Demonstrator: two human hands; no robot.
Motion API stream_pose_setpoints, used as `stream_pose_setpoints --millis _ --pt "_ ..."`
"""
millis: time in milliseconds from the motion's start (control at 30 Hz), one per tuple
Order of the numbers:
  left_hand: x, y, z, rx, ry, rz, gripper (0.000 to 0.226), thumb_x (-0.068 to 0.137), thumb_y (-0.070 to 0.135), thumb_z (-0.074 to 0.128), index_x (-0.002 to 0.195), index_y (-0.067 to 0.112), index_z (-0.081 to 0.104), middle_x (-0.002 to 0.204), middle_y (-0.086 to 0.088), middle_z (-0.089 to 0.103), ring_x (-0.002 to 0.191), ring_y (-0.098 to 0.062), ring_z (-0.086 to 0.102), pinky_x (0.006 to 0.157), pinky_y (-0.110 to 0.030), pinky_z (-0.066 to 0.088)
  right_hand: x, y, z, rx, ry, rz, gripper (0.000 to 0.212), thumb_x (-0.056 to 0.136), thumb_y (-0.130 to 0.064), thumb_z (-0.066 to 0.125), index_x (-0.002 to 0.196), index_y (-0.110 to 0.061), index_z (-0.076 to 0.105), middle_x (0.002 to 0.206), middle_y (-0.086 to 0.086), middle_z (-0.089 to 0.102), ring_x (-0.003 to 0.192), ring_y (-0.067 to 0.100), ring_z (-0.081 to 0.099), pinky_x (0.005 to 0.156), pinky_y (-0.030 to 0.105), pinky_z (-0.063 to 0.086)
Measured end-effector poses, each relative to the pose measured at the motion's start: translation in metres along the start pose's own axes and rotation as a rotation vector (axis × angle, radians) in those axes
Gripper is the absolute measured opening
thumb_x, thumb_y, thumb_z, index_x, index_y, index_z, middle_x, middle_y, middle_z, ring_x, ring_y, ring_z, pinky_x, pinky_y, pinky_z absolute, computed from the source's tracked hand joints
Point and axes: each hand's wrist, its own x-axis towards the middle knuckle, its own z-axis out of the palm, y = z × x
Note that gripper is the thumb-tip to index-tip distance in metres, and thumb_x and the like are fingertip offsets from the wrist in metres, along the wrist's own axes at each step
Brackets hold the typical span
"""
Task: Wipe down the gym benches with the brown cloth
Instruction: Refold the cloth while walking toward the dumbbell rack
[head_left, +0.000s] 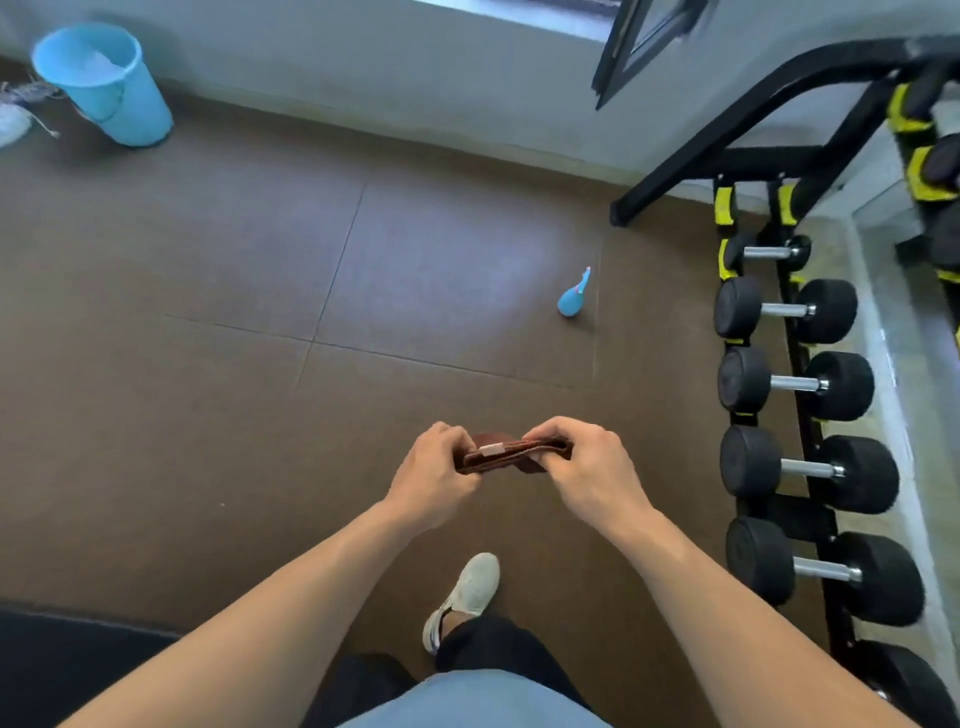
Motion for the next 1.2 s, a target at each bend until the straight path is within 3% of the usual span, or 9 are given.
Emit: stream_pose_setpoints --millis 200,433,633,800,900,967,1067,1133,1200 --pt "0.073 0.077 0.0 -0.167 0.156 0.012 0.026 0.085 0.03 0.074 0.077 0.023 0.051 0.07 0.002 0.067 0.063 -0.015 0.056 0.058 -0.029 0.044 0.061 0.003 -0.05 0.045 0.23 0.142 0.002 0.094 -0.031 0.069 0.097 -0.031 0.069 0.095 -0.01 0.078 0.093 0.022 0.07 0.08 0.037 0.056" --pt "0.157 0.135 0.005 -0.182 0.258 0.07 0.027 0.084 0.023 0.071 0.072 0.024 0.047 0.067 0.006 0.059 0.064 -0.012 0.055 0.054 -0.021 0.039 0.157 -0.003 -0.065 0.351 0.152 0.431 0.019 0.096 -0.038 0.065 0.093 -0.02 0.063 0.095 0.002 0.073 0.094 0.025 0.069 0.089 0.046 0.058" --pt "0.229 0.149 0.002 -0.195 0.049 0.223 0.023 0.081 0.009 0.077 0.099 0.023 0.074 0.097 0.013 0.067 0.092 -0.005 0.067 0.086 -0.023 0.057 0.228 -0.013 -0.083 0.97 0.164 0.622 0.03 0.098 -0.038 0.069 0.108 -0.01 0.065 0.107 0.017 0.076 0.104 0.033 0.074 0.097 0.052 0.058" --pt "0.287 0.17 -0.018 -0.206 -0.182 0.206 0.046 0.082 -0.006 0.056 0.1 0.028 0.082 0.106 0.017 0.076 0.104 0.001 0.068 0.098 -0.024 0.054 0.279 -0.009 -0.114 0.936 0.253 0.65 0.032 0.093 -0.026 0.078 0.117 -0.011 0.064 0.11 0.008 0.075 0.101 0.019 0.071 0.089 0.032 0.057" --pt "0.336 0.181 -0.026 -0.178 -0.025 0.084 0.048 0.079 -0.009 0.053 0.089 0.029 0.08 0.088 0.016 0.077 0.086 0.002 0.07 0.083 -0.022 0.056 0.314 -0.004 -0.141 0.809 0.277 0.547 0.015 0.1 -0.01 0.069 0.11 -0.013 0.059 0.106 0.005 0.075 0.097 0.016 0.072 0.076 0.019 0.054" --pt "0.377 0.193 -0.03 -0.133 0.039 0.056 0.056 0.076 -0.012 0.053 0.108 0.03 0.071 0.107 0.014 0.073 0.105 -0.004 0.067 0.091 -0.021 0.053 0.337 -0.003 -0.17 0.669 0.175 0.379 0.013 0.1 -0.004 0.065 0.107 -0.012 0.057 0.095 -0.003 0.073 0.09 0.009 0.071 0.069 0.01 0.05" --pt "0.436 0.231 -0.033 0.058 -0.185 0.22 0.075 0.075 0.0 0.071 0.141 0.028 0.051 0.141 0.011 0.052 0.136 -0.01 0.042 0.115 -0.029 0.035 0.373 0.003 -0.231 0.542 -0.031 0.115 0.018 0.099 -0.002 0.064 0.103 -0.018 0.059 0.09 -0.01 0.07 0.089 0.003 0.067 0.081 0.015 0.048" --pt "0.472 0.266 -0.026 0.071 -0.338 0.288 0.053 0.073 0.014 0.081 0.122 0.026 0.065 0.121 0.022 0.065 0.119 0.001 0.056 0.105 -0.026 0.043 0.402 0.014 -0.276 0.593 -0.133 0.01 0.022 0.1 0.004 0.062 0.101 -0.018 0.057 0.09 -0.006 0.069 0.088 0.003 0.063 0.086 0.019 0.048" --pt "0.508 0.298 -0.013 0.023 -0.471 0.157 0.023 0.079 0.009 0.08 0.083 0.028 0.068 0.07 0.026 0.069 0.07 0.014 0.062 0.069 -0.018 0.048 0.434 0.033 -0.318 0.705 -0.131 -0.01 0.024 0.101 0.008 0.057 0.101 -0.015 0.056 0.089 0.002 0.064 0.084 0.004 0.06 0.082 0.016 0.047"
